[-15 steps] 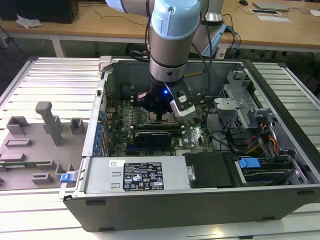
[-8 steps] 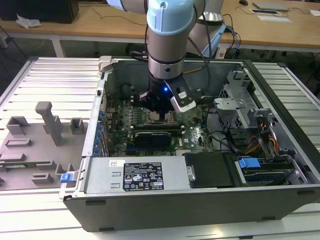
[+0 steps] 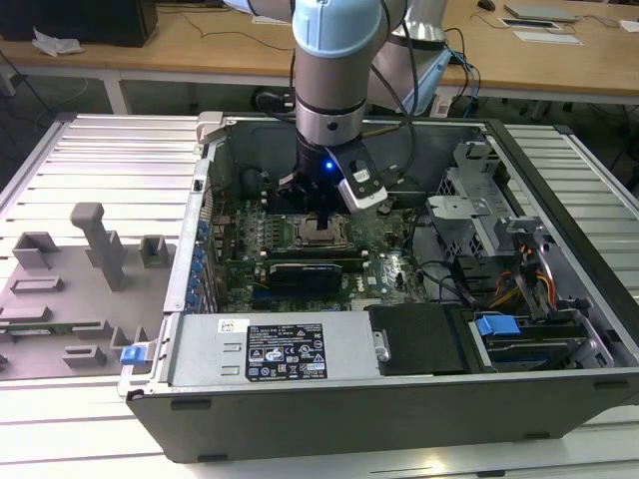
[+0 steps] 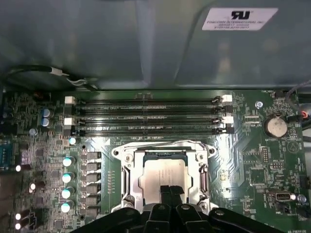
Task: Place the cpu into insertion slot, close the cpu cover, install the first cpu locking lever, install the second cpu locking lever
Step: 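Install the second cpu locking lever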
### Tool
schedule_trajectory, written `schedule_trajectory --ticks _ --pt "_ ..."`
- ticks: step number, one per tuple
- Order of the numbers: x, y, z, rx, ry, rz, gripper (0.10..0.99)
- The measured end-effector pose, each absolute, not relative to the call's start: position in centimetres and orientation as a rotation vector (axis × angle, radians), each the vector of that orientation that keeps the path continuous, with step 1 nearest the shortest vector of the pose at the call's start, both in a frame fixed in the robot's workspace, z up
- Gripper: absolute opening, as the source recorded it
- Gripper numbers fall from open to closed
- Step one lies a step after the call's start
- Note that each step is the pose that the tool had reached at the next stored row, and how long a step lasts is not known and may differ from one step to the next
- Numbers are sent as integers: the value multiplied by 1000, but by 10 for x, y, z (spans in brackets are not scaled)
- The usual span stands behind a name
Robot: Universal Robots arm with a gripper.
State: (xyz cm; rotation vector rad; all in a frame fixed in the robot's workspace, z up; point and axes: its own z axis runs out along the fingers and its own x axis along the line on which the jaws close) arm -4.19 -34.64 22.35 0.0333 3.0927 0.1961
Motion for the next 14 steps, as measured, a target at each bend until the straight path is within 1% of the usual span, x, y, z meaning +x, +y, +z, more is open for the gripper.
schedule_trajectory --ticks 4,14 --pt "-42 -346 230 33 3093 196 106" --pt "-42 -346 232 33 3093 196 106"
